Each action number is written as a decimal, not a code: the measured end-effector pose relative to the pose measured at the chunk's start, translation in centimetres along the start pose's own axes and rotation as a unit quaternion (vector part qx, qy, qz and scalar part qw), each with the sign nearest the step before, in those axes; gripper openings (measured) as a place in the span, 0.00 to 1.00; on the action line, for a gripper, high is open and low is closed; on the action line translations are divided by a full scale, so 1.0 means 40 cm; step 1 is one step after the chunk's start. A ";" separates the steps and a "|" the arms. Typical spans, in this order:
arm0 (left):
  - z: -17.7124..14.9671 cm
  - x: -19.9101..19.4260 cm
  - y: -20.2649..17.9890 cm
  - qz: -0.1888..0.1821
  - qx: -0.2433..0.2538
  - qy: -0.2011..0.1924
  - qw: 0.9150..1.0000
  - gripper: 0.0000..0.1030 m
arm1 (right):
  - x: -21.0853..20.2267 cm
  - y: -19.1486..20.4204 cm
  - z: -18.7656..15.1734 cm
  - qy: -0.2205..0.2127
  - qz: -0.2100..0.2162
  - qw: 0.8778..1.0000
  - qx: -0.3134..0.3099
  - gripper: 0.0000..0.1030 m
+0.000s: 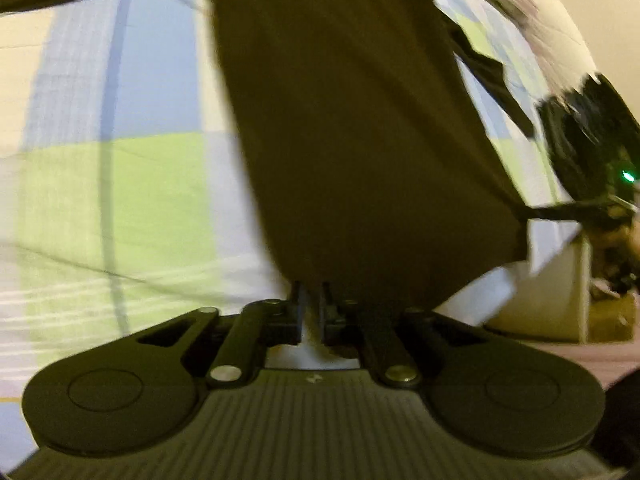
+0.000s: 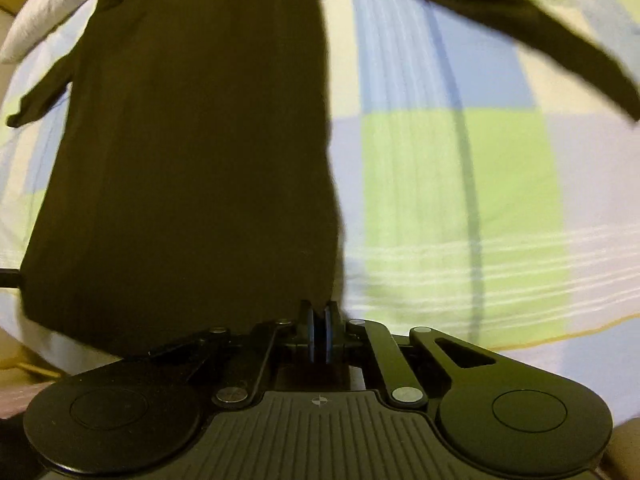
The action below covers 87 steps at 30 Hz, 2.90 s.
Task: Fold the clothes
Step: 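Lift the shirt by the shoulders with both grippers, letting it hang open, then lower the hanging shirt onto the bed with both grippers and release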
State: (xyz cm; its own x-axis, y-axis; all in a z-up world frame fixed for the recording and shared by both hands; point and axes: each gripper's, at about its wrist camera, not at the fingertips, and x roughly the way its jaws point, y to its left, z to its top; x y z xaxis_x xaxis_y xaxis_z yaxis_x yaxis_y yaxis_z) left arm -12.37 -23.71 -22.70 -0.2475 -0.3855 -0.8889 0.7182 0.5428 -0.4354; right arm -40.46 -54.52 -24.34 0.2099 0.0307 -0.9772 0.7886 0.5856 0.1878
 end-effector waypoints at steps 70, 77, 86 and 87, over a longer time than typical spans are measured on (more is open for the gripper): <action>-0.047 -0.054 -0.011 0.009 0.026 0.035 0.999 0.03 | -0.128 -0.022 0.084 0.083 0.021 0.996 -0.010 0.02; -0.057 0.027 0.026 0.027 0.010 0.067 0.997 0.04 | -0.053 0.000 0.067 0.106 0.032 0.994 -0.001 0.03; -0.058 0.019 0.035 0.066 0.027 0.104 0.992 0.15 | -0.086 -0.084 0.102 0.099 -0.020 0.993 0.067 0.03; -0.047 0.007 0.040 0.074 0.034 0.099 0.992 0.15 | -0.100 -0.093 0.111 0.085 -0.026 0.993 0.078 0.03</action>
State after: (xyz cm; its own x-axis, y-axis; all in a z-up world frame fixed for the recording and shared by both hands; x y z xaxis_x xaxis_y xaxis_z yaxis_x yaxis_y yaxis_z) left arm -12.52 -21.53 -23.90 -0.2547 -0.1482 -0.9556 0.7961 0.5289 -0.2942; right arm -41.65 -60.43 -20.68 0.0767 0.1485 -0.9859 0.8782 0.4581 0.1373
